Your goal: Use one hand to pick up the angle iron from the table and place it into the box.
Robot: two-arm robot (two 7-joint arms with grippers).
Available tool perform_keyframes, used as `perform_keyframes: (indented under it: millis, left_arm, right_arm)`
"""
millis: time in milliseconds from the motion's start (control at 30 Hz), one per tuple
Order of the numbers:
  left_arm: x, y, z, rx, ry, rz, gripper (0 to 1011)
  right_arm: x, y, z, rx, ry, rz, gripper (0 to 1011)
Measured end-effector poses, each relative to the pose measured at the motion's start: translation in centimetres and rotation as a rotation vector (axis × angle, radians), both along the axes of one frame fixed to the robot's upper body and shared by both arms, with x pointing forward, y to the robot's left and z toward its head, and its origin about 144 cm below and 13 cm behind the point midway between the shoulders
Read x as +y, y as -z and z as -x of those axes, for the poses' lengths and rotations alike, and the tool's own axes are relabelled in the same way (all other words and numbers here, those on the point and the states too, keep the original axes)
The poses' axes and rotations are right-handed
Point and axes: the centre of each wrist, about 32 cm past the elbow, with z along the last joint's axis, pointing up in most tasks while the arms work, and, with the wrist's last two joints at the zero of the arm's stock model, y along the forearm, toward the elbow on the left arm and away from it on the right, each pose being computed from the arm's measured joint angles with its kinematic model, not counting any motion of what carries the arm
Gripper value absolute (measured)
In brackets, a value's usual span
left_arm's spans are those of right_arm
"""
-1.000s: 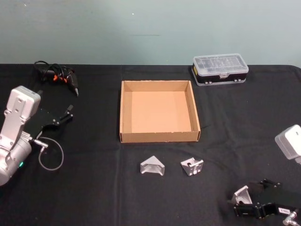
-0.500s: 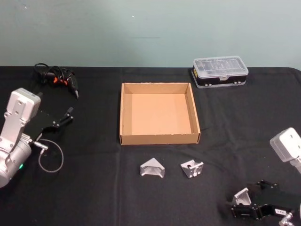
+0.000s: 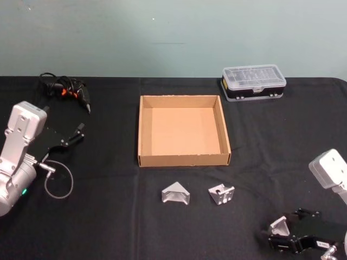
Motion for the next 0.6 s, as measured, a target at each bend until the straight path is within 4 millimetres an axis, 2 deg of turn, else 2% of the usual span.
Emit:
perform_keyframes:
  millis: [300,400,600]
  left_arm:
    - [0.0,0.0,0.0,0.0,0.0,0.0,1000]
    - [0.0,0.0,0.0,0.0,0.0,0.0,1000]
    - [0.0,0.0,0.0,0.0,0.0,0.0,1000]
  right_arm:
    - [0.06,0.09,0.01,-0.005,0.0,0.015,635]
    - [0.14,0.12,0.02,-0.008,-0.005,0.02,497]
    - [0.27,0.12,0.1,-0.015,-0.012,0.031,453]
